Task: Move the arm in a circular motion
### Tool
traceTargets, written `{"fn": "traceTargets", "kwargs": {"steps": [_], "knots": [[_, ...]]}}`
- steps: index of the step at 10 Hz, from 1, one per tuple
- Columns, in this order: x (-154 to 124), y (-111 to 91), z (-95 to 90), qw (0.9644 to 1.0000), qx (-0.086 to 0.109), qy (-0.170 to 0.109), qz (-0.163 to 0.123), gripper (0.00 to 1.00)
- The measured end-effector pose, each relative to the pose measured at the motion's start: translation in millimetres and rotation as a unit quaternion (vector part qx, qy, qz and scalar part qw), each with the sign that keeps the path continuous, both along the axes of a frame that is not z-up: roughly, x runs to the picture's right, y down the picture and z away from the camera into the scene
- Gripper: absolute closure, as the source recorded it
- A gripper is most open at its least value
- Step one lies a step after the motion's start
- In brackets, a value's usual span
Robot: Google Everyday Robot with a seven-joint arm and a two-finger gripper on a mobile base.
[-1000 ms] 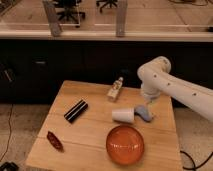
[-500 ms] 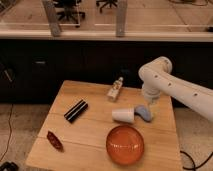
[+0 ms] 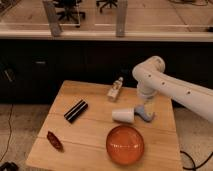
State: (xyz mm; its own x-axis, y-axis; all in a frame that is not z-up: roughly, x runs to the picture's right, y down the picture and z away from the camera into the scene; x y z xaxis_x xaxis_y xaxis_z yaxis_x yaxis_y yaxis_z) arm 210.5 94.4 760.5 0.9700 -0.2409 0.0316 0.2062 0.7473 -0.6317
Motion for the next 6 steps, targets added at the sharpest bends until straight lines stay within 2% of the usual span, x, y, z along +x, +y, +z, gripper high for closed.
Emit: {"fn": "traceTargets", "kwargs": {"steps": [3,6], "knots": [[16,2,-1.9,1.0000,-0.001,0.002,0.000,0.20],[15,4,-1.4,1.0000,-0.003,-0.005,-0.008,0.20]]}}
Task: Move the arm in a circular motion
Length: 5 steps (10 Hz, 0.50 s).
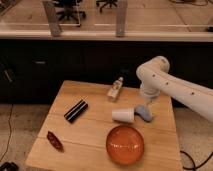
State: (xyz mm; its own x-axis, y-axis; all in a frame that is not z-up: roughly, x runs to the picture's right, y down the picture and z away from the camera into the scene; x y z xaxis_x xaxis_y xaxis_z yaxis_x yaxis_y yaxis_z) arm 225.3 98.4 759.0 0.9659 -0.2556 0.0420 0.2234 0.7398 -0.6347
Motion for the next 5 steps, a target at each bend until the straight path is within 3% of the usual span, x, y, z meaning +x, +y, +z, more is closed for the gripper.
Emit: {"fn": "traceTargets", "kwargs": {"steps": [2,5], "knots": [[-12.5,-0.2,1.1,1.0000,0.000,-0.005,-0.004,0.20],[-7.2,1.6,-0.1,0.9999,-0.002,-0.007,-0.007,0.20]]}}
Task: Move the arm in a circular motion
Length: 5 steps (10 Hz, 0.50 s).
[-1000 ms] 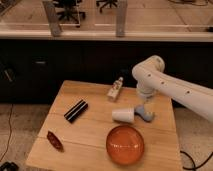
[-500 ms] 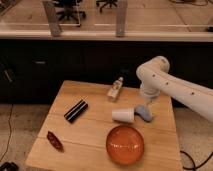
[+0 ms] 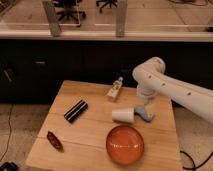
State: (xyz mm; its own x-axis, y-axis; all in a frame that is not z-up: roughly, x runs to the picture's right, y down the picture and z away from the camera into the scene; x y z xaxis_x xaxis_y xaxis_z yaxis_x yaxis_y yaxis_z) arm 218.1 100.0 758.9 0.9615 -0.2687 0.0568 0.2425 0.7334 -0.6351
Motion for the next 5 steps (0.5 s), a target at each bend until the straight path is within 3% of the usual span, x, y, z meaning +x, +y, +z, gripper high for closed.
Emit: {"fn": "traceTargets", "kwargs": {"steps": [5], "knots": [[12,0,0.5,1.0000,-0.002,-0.002,0.000,0.20]]}}
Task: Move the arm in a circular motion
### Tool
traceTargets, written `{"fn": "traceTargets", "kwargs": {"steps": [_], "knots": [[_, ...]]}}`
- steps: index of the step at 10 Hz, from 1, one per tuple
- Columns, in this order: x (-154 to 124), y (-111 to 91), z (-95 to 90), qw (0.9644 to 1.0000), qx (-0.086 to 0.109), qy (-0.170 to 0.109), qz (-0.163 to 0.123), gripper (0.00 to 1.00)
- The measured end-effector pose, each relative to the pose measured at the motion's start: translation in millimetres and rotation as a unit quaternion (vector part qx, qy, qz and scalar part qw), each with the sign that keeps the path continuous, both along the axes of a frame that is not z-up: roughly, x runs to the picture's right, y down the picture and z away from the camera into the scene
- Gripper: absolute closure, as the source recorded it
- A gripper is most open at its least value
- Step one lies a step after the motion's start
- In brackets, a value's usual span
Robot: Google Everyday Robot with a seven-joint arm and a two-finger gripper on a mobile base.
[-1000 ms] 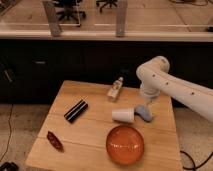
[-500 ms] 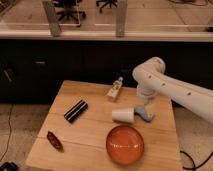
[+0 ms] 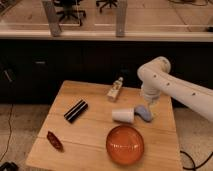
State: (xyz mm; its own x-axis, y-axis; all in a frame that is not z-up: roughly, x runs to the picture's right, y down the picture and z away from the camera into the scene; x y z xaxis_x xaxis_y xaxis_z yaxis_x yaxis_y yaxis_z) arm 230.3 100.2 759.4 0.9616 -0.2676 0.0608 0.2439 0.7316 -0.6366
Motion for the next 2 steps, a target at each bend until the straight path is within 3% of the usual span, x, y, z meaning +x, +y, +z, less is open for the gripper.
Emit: {"fn": "traceTargets", "kwargs": {"steps": [2], "knots": [[-12.9,-1.0,1.3,0.9999,-0.002,-0.005,-0.011,0.22]]}}
